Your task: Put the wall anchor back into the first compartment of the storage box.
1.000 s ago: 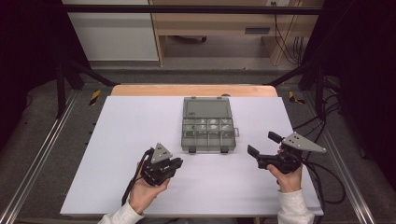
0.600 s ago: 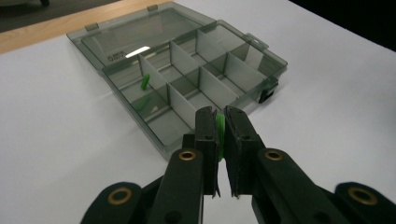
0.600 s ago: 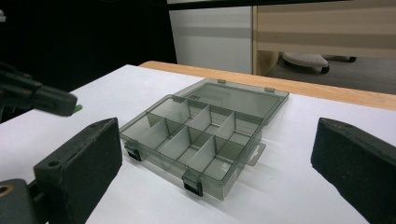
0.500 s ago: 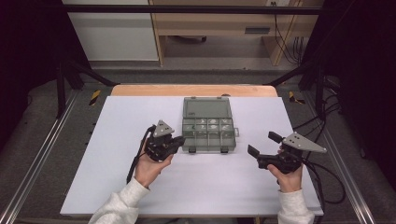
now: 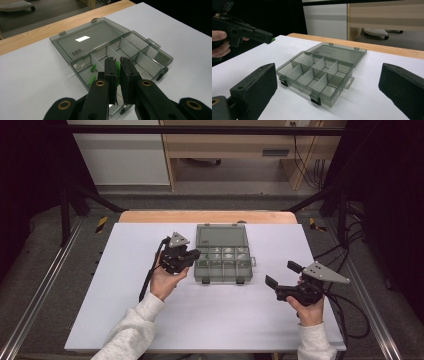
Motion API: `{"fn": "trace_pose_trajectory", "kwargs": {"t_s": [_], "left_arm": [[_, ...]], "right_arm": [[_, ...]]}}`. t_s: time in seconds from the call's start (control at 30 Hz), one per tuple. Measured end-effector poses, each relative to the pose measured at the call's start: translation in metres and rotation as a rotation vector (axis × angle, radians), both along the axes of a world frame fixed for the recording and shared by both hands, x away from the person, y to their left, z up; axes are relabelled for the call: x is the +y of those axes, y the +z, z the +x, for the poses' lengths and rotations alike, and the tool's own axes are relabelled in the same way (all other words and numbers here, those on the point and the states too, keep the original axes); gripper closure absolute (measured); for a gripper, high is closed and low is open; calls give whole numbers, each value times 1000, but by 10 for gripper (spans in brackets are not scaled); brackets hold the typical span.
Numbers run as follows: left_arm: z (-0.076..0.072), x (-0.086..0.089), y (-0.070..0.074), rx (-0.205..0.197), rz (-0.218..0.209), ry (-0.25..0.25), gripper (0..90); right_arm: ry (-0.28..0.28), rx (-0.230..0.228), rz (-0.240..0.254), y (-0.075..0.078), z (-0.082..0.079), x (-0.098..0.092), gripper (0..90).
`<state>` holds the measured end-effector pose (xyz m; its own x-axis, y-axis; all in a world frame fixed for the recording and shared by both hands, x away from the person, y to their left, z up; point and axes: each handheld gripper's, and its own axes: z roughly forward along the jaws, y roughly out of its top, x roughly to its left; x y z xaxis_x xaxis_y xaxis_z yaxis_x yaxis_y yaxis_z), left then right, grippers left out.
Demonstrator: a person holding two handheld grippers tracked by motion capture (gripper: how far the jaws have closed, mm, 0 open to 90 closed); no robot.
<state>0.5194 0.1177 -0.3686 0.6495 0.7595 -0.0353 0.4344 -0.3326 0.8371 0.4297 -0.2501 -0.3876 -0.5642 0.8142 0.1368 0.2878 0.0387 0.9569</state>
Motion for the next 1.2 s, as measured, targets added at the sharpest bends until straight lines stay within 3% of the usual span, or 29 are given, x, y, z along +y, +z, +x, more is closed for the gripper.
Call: {"fn": "trace_pose_trajectory", "kwargs": {"t_s": [0.23, 0.5, 1.2], "left_arm": [[16, -5, -2, -2, -3, 1, 840], [37, -14, -16, 14, 31, 14, 841], [64, -21, -49, 52, 69, 37, 840]], "right_arm": [[-1, 0, 0, 0, 0, 0, 21], [2, 2, 1, 0, 0, -1, 21], [5, 4, -2, -1, 1, 0, 21]]}}
